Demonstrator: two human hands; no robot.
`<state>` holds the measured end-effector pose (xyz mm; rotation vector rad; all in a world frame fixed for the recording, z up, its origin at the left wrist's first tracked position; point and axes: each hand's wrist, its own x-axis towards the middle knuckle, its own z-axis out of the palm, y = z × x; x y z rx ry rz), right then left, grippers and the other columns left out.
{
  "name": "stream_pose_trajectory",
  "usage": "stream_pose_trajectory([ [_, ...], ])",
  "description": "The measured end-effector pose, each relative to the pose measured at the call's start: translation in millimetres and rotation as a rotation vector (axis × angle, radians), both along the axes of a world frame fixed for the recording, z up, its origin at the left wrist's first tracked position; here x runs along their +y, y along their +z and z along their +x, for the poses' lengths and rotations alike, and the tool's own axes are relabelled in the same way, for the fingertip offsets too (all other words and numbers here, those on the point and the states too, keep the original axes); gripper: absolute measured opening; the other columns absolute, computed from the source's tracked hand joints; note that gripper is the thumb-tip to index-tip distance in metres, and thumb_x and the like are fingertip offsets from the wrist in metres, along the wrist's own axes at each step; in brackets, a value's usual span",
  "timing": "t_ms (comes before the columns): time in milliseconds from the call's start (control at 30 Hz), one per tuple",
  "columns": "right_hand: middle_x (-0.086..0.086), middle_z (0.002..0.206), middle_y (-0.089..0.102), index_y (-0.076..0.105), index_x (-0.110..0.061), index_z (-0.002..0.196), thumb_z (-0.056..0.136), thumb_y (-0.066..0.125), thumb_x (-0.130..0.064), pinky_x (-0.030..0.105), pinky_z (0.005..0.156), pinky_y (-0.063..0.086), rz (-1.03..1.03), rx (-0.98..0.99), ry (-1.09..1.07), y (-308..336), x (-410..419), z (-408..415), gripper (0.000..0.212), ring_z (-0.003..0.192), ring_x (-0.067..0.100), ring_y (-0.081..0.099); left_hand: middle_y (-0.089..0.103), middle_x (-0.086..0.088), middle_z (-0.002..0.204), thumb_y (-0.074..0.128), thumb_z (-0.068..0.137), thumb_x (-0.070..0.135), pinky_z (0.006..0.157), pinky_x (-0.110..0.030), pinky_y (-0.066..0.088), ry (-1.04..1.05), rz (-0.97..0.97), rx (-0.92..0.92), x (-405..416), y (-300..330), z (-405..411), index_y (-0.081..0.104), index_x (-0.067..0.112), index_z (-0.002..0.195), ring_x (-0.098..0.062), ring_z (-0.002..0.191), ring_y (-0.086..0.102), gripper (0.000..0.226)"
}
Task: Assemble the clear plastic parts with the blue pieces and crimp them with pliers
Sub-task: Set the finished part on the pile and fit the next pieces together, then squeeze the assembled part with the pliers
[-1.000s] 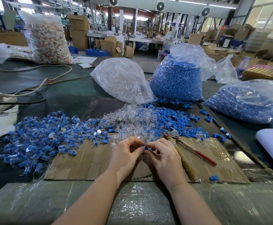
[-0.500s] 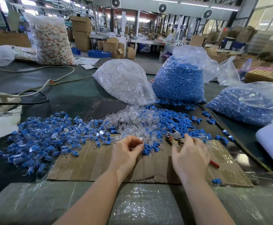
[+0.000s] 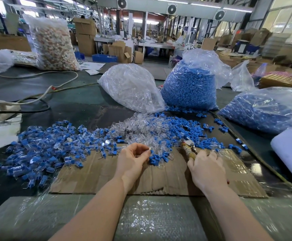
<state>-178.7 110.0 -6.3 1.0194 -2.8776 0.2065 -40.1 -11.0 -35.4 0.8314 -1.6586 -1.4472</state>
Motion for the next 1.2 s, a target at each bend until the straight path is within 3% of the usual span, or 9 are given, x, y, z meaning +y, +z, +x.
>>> stream_pose_trajectory([
  [100, 0.007, 0.102, 0.055, 0.048, -0.010, 0.100, 0.100, 0.031, -0.036, 0.032, 0.083, 0.043, -0.144, -0.080, 0.136, 8, 1, 2, 0.032, 0.097, 0.023, 0.051, 0.065, -0.004, 0.073, 0.064, 0.084, 0.002, 0.055, -0.014, 0.049, -0.011, 0.097, 0.044, -2, -1, -2, 0.065, 0.010, 0.088, -0.003, 0.060, 0.060, 0.008],
  [200, -0.004, 0.073, 0.052, 0.052, -0.015, 0.086, 0.099, 0.040, -0.032, 0.016, 0.049, 0.034, -0.324, -0.511, 0.290, 23, 1, 13, 0.025, 0.057, 0.003, 0.047, 0.065, -0.003, 0.069, 0.064, 0.084, 0.002, 0.054, -0.021, 0.052, -0.007, 0.224, 0.107, -4, -3, -3, 0.066, 0.011, 0.086, -0.005, 0.058, 0.060, 0.009],
  [267, -0.009, 0.056, 0.052, 0.059, -0.009, 0.090, 0.094, 0.052, -0.018, 0.015, 0.040, 0.029, -0.378, -0.798, 0.347, 33, 3, 20, 0.012, 0.040, 0.001, 0.040, 0.066, -0.001, 0.067, 0.065, 0.084, 0.003, 0.052, -0.022, 0.051, 0.000, 0.275, 0.147, -6, -3, -4, 0.067, 0.013, 0.085, -0.006, 0.058, 0.061, 0.010],
  [333, -0.011, 0.043, 0.048, 0.058, -0.008, 0.081, 0.085, 0.056, -0.004, 0.014, 0.037, 0.028, -0.351, -0.897, 0.361, 38, 5, 27, 0.006, 0.034, 0.000, 0.040, 0.067, 0.000, 0.065, 0.065, 0.084, 0.003, 0.049, -0.019, 0.049, 0.005, 0.300, 0.175, -6, -3, -3, 0.068, 0.013, 0.084, -0.005, 0.056, 0.061, 0.011],
  [400, -0.008, 0.047, 0.045, 0.051, -0.012, 0.071, 0.082, 0.054, -0.001, 0.015, 0.038, 0.028, -0.285, -0.871, 0.340, 38, 4, 33, 0.016, 0.035, 0.003, 0.038, 0.067, 0.001, 0.063, 0.064, 0.084, 0.002, 0.047, -0.018, 0.048, 0.008, 0.296, 0.178, -6, -2, -3, 0.068, 0.012, 0.084, -0.004, 0.054, 0.060, 0.011],
  [500, 0.005, 0.065, 0.047, 0.048, -0.013, 0.073, 0.085, 0.050, -0.006, 0.024, 0.050, 0.032, -0.203, -0.855, 0.311, 37, 1, 38, 0.014, 0.054, 0.016, 0.044, 0.066, 0.001, 0.065, 0.064, 0.084, 0.002, 0.049, -0.018, 0.048, 0.019, 0.280, 0.168, -5, -2, -3, 0.067, 0.012, 0.085, -0.004, 0.056, 0.059, 0.010],
  [567, 0.007, 0.067, 0.044, 0.045, -0.013, 0.072, 0.083, 0.049, -0.007, 0.029, 0.056, 0.031, -0.174, -0.848, 0.316, 38, 0, 40, 0.014, 0.060, 0.019, 0.042, 0.066, 0.000, 0.067, 0.064, 0.084, 0.001, 0.050, -0.015, 0.047, 0.034, 0.259, 0.160, -5, -2, -3, 0.067, 0.011, 0.085, -0.003, 0.056, 0.060, 0.011],
  [967, -0.001, 0.057, 0.036, 0.039, -0.017, 0.064, 0.084, 0.046, -0.003, 0.029, 0.050, 0.024, -0.171, -0.893, 0.398, 48, -4, 44, 0.025, 0.050, 0.013, 0.032, 0.063, -0.003, 0.064, 0.064, 0.085, 0.004, 0.047, -0.019, 0.046, 0.152, 0.298, 0.143, -8, -4, -11, 0.064, 0.011, 0.081, -0.006, 0.050, 0.056, 0.008],
  [1200, 0.001, 0.067, 0.040, 0.039, -0.016, 0.067, 0.085, 0.046, -0.007, 0.030, 0.054, 0.026, -0.137, -0.847, 0.407, 49, -8, 42, 0.022, 0.056, 0.014, 0.035, 0.064, -0.006, 0.068, 0.061, 0.086, 0.001, 0.046, -0.015, 0.047, 0.120, 0.280, 0.128, -8, -4, -11, 0.062, 0.008, 0.082, -0.003, 0.050, 0.058, 0.008],
])
